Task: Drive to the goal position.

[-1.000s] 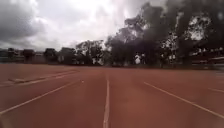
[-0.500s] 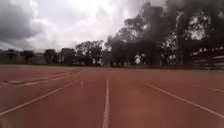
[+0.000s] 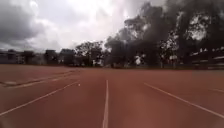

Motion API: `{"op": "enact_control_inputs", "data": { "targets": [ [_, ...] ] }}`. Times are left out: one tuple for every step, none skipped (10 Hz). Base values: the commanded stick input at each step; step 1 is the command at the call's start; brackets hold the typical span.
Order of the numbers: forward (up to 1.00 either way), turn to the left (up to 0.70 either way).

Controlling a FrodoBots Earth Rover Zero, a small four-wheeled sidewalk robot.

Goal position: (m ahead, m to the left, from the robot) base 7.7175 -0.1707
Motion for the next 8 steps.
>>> {"op": "enact_control_inputs", "data": {
  "targets": [
    [0.45,0.00],
    [0.45,0.00],
    [0.45,0.00],
    [0.45,0.00],
    [0.45,0.00],
    [0.45,0.00],
    [0.45,0.00],
    [0.45,0.00]
  ]
}}
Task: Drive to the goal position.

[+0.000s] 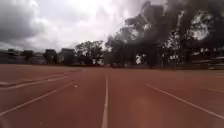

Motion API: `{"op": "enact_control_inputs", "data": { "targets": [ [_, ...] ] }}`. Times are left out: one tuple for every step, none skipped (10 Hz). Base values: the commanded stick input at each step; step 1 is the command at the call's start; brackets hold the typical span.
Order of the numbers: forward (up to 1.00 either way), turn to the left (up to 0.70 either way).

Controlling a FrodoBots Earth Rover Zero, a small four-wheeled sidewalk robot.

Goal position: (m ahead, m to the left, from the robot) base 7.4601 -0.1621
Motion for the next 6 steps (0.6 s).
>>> {"op": "enact_control_inputs", "data": {
  "targets": [
    [0.45,0.00],
    [0.45,0.00],
    [0.45,0.00],
    [0.45,0.00],
    [0.45,0.00],
    [0.45,0.00]
  ]
}}
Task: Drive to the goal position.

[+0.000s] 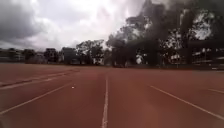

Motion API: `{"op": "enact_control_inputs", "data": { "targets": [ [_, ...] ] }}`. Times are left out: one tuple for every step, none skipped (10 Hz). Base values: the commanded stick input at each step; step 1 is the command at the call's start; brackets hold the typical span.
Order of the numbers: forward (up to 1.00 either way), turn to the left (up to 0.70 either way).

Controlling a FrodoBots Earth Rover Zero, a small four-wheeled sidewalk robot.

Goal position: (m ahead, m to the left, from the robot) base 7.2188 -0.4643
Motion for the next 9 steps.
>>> {"op": "enact_control_inputs", "data": {
  "targets": [
    [0.45,0.00],
    [0.45,0.00],
    [0.45,0.00],
    [0.45,0.00],
    [0.45,0.00],
    [0.45,0.00],
    [0.45,0.00],
    [0.45,0.00],
    [0.45,0.00]
  ]
}}
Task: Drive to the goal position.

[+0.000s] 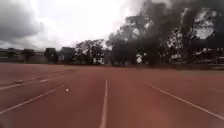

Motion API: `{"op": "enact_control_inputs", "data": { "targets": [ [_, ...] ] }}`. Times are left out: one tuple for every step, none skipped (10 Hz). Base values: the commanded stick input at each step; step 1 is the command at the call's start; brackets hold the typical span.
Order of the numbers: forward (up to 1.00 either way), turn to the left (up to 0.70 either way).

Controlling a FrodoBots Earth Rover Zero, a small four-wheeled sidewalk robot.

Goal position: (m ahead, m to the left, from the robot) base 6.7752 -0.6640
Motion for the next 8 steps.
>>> {"op": "enact_control_inputs", "data": {
  "targets": [
    [0.45,0.00],
    [0.45,0.00],
    [0.45,0.00],
    [0.45,0.00],
    [0.45,0.00],
    [0.45,0.00],
    [0.45,0.00],
    [0.45,0.00]
  ]
}}
